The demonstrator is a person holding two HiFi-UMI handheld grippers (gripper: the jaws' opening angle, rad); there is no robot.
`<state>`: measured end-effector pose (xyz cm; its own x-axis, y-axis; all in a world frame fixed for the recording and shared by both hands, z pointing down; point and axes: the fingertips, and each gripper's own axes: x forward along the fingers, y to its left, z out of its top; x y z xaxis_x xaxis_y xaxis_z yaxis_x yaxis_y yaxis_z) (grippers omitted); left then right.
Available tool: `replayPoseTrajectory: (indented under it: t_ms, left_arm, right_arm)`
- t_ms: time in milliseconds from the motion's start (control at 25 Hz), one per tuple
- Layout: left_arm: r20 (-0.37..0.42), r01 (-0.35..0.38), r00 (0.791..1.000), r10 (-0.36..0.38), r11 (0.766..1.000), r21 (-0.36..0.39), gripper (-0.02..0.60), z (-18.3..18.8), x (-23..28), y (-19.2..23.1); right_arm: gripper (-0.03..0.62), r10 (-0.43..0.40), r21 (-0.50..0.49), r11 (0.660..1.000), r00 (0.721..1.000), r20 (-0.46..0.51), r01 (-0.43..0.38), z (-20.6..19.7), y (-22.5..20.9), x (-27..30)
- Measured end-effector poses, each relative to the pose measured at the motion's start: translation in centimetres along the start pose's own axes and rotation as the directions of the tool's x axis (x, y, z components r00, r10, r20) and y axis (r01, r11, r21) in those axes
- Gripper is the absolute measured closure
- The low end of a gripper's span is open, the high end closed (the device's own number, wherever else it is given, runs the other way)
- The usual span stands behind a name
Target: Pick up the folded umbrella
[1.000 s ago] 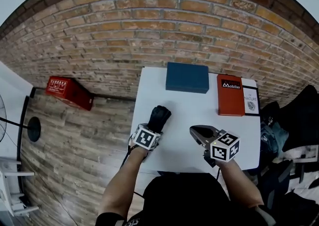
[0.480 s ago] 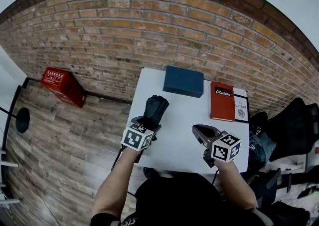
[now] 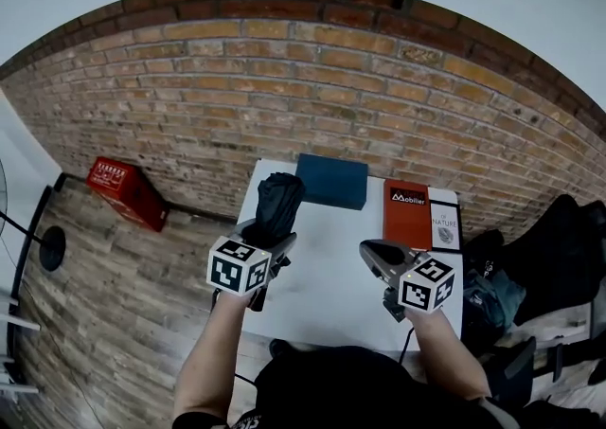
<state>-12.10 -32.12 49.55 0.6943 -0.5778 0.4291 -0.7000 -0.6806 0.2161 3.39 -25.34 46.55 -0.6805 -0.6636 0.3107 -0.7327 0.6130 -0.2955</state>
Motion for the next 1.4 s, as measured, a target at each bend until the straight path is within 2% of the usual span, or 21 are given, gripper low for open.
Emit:
replayPoseTrajectory:
  t_ms: [160, 360, 720, 840, 1040, 1400]
  left_arm:
    - [0.099, -0.013, 0.995, 0.016, 1.0, -0.026, 0.291, 3.9, -0.4, -1.8]
    - [0.184, -0.059, 0.981, 0.056, 0.998, 0.01, 0.291, 7.3, -1.6, -3.8]
    - [0.332, -0.098, 0.939, 0.087, 0.995, 0.016, 0.291, 11.7, -4.6, -6.3]
    - [0.383, -0.114, 0.919, 0.096, 0.993, 0.025, 0.291, 12.8, -5.6, -7.0]
    - [0.433, -0.159, 0.894, 0.116, 0.985, 0.063, 0.291, 13.1, -6.2, -7.4]
    - [0.417, -0.142, 0.899, 0.134, 0.99, -0.012, 0.293, 9.9, -5.3, -6.6]
  right_arm:
    - [0.592, 0.009, -0.032, 0.999, 0.999, 0.041, -0.008, 2.4, -1.9, -1.9]
    - [0.592, 0.028, -0.054, 0.998, 0.996, 0.088, -0.024, 4.4, -3.2, -3.5]
    - [0.592, 0.04, -0.114, 0.993, 0.988, 0.148, -0.023, 6.6, -3.8, -6.8]
    - [0.592, 0.039, -0.12, 0.993, 0.984, 0.177, -0.017, 7.2, -3.7, -7.8]
    - [0.592, 0.02, -0.143, 0.99, 0.978, 0.207, 0.01, 7.6, -4.0, -8.8]
    - [0.593, 0.059, -0.199, 0.98, 0.973, 0.221, -0.014, 7.5, -2.5, -8.5]
